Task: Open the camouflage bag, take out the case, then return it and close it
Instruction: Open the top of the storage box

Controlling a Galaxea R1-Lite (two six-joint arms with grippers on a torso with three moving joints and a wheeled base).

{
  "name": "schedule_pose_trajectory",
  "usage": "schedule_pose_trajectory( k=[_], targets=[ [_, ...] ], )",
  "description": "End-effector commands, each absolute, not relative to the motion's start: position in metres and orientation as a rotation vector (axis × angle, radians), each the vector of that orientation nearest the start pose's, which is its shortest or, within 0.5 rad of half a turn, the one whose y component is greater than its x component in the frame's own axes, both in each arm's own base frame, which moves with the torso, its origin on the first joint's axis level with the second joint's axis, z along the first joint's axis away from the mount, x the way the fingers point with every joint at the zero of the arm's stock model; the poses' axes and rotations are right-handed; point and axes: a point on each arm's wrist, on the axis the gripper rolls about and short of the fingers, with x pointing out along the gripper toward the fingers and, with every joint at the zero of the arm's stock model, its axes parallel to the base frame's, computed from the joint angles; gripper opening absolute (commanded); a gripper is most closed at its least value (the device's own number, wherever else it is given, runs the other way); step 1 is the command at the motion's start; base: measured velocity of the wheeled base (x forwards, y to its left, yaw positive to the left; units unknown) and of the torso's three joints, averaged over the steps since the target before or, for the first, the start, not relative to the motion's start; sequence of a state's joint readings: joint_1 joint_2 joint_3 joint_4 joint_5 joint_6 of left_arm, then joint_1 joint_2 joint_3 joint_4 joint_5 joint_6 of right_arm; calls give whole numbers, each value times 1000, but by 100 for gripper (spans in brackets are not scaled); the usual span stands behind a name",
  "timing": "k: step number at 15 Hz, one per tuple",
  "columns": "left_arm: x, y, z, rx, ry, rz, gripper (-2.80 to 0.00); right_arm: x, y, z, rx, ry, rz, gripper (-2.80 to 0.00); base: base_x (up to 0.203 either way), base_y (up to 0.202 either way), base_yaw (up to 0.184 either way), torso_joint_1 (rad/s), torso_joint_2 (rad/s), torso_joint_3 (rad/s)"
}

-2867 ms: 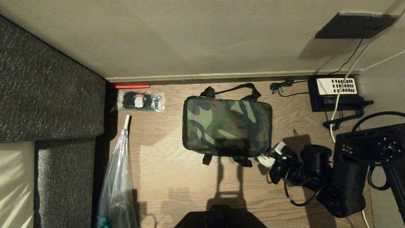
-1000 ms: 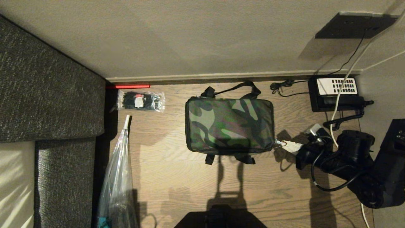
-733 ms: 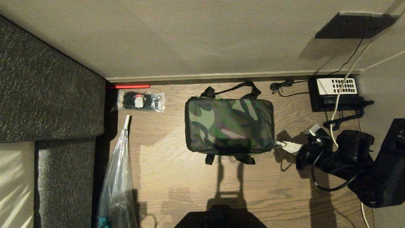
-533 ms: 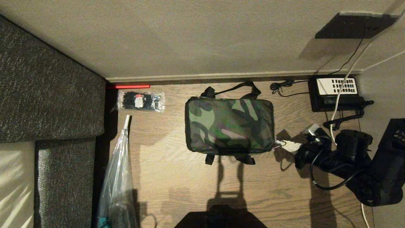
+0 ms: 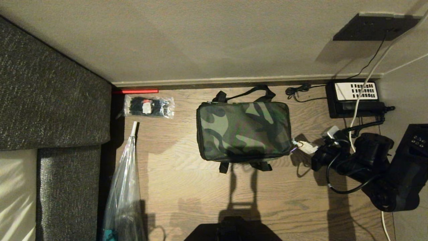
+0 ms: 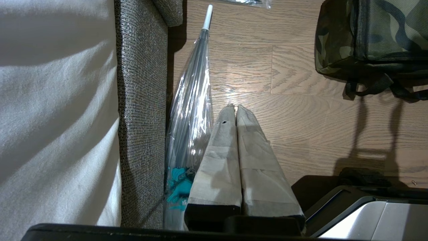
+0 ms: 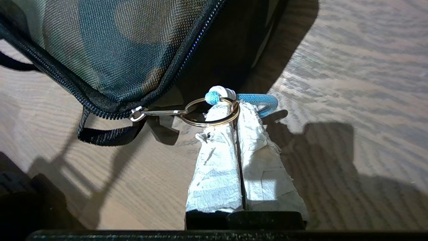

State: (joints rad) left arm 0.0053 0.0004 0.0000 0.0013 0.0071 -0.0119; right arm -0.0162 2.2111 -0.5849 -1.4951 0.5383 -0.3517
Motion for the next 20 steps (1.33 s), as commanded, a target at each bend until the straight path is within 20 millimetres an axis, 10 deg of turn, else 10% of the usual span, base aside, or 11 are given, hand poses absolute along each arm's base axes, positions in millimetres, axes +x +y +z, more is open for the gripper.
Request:
schedule_pose_trajectory(
  k=[1,20],
  targets=[
    [-23,0,74,-12,2,13,-280,345,5,50,-310,21,537,-280,0,0,0,0,0,0],
    [-23,0,74,-12,3,14,-280,297,101,51,-167,236,644,-280,0,0,0,0,0,0]
  ],
)
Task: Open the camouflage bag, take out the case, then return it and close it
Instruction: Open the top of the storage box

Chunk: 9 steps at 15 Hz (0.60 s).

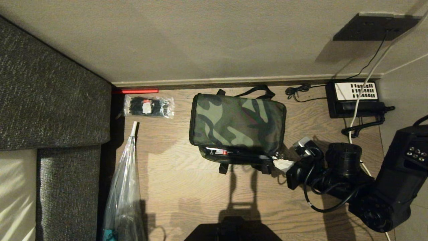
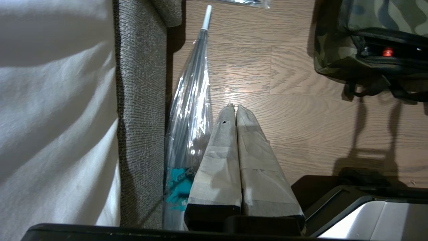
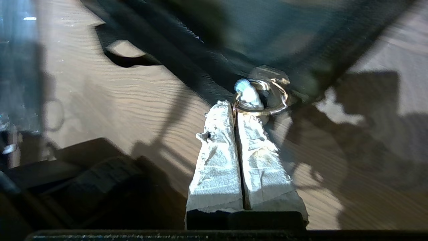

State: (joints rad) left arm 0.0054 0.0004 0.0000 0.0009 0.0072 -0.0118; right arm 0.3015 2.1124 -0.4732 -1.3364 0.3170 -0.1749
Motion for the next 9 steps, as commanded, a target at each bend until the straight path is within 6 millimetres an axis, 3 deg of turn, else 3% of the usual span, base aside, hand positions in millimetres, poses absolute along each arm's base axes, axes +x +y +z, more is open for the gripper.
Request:
schedule_pose_trajectory(
  k=[1,6,9],
  targets=[
    [-23,0,74,-12,3,12,-280,298,101,52,-166,236,642,-280,0,0,0,0,0,0],
    [-23,0,75,-12,1,13,-280,305,71,64,-168,201,556,-280,0,0,0,0,0,0],
    [-23,0,75,-12,1,12,-280,307,41,64,-175,236,485,-280,0,0,0,0,0,0]
  ],
)
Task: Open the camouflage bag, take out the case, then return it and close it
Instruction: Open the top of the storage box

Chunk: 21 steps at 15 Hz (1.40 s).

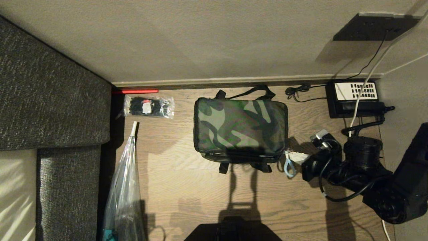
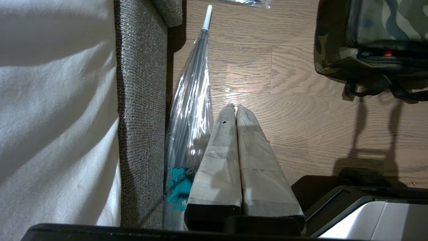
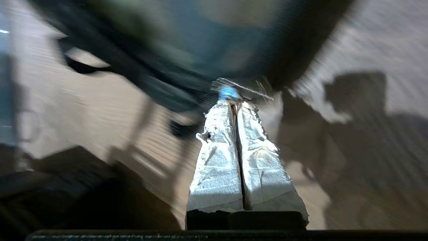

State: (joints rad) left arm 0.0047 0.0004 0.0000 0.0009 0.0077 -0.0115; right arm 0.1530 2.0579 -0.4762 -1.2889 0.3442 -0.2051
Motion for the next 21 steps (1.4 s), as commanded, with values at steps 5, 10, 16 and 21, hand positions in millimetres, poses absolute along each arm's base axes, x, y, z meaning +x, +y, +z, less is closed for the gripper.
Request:
schedule_pose_trajectory(
  k=[5,10,16,21],
  targets=[
    [-23,0,74,-12,3,14,-280,311,15,58,-253,228,473,-280,0,0,0,0,0,0],
    [-23,0,74,-12,3,14,-280,314,14,53,-253,230,474,-280,0,0,0,0,0,0],
    [-23,0,75,-12,1,12,-280,321,15,48,-261,206,472,-280,0,0,0,0,0,0],
    [-23,0,75,-12,2,13,-280,337,15,54,-278,115,459,-280,0,0,0,0,0,0]
  ],
)
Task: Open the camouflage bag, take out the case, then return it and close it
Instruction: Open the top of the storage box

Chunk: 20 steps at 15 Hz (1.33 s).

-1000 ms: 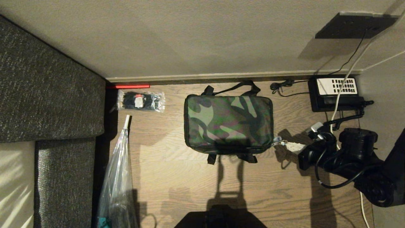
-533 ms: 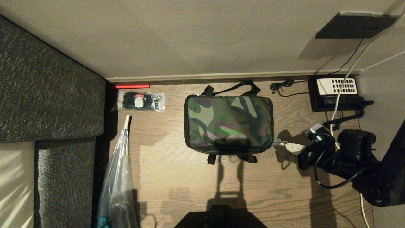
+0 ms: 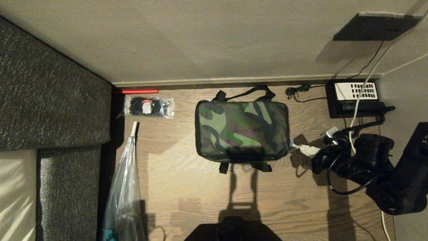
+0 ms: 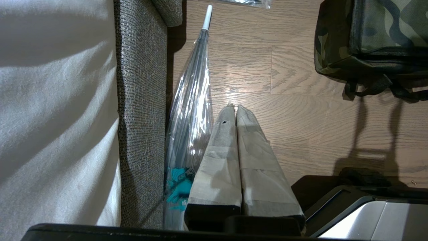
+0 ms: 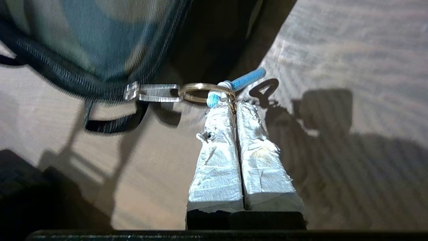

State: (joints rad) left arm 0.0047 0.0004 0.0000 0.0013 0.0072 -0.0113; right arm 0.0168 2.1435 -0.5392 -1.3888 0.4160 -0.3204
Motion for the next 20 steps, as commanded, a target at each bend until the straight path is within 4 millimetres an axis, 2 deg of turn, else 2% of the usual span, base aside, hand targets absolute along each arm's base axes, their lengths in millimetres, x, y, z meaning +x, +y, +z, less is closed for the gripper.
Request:
schedule_pose_trajectory(
  k=[1,6,13,20],
  targets=[
    [-23,0,74,-12,3,14,-280,341,15,55,-280,100,456,-280,0,0,0,0,0,0],
    [-23,0,75,-12,1,12,-280,357,15,71,-299,-26,438,-280,0,0,0,0,0,0],
    [-23,0,74,-12,3,14,-280,366,16,74,-273,-70,439,-280,0,0,0,0,0,0],
    [-23,0,75,-12,2,14,-280,380,19,90,-206,-138,484,-280,0,0,0,0,0,0]
  ],
)
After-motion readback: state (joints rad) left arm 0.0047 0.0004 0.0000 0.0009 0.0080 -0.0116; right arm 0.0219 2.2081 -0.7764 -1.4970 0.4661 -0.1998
